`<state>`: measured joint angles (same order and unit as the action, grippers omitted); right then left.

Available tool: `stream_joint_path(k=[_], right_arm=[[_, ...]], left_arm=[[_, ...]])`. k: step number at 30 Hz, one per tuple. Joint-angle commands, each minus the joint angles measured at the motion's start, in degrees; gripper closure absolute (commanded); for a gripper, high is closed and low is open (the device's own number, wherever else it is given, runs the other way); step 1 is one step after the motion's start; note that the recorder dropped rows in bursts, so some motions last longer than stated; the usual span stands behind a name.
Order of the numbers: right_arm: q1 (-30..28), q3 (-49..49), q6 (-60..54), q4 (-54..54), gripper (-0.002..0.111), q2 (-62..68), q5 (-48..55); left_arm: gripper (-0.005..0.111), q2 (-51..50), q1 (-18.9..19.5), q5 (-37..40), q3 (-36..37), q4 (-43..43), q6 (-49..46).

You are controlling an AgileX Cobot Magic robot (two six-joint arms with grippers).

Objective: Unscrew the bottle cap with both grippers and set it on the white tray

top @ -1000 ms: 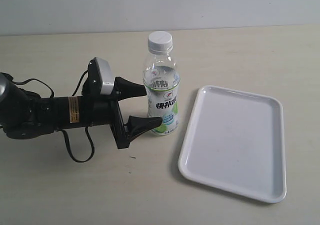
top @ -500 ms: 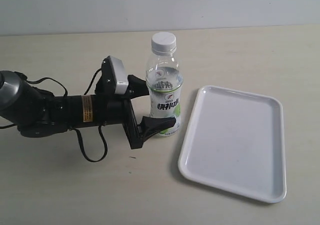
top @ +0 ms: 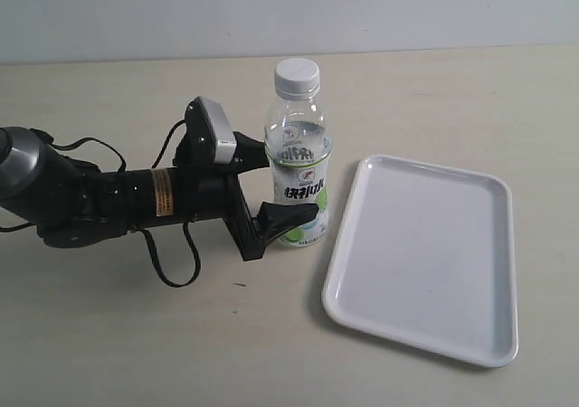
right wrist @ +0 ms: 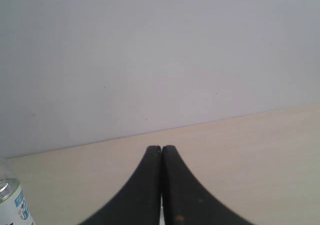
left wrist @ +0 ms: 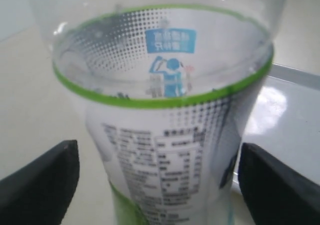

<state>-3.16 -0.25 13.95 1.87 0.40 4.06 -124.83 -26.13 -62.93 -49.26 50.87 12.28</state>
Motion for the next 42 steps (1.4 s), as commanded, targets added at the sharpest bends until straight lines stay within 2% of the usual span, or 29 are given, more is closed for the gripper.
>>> stream_joint_path(k=[1, 17, 25, 28, 42], right_arm=[[-0.1, 0.2, -0.3, 0.0, 0.108, -0.4, -0.5], [-0.1, 0.2, -0.3, 0.0, 0.108, -0.4, -0.5], [-0.1, 0.2, -0.3, 0.0, 0.108, -0.4, -0.5], [-0.1, 0.2, -0.3, 0.0, 0.108, -0.4, -0.5], [-0.1, 0.2, -0.3, 0.0, 0.108, -0.4, -0.5]], left_arm=[[0.024, 0.1, -1.0, 0.2, -0.2, -0.6, 0.3], [0.024, -0.3, -1.9, 0.8, -0.3, -3.9, 0.0], [0.024, -4.8, -1.9, 0.4, -4.3, -3.3, 0.1], [0.024, -4.8, -1.9, -2.4, -4.4, -3.3, 0.1], [0.024, -7.7, -1.9, -5.8, -5.6, -1.5, 0.1]])
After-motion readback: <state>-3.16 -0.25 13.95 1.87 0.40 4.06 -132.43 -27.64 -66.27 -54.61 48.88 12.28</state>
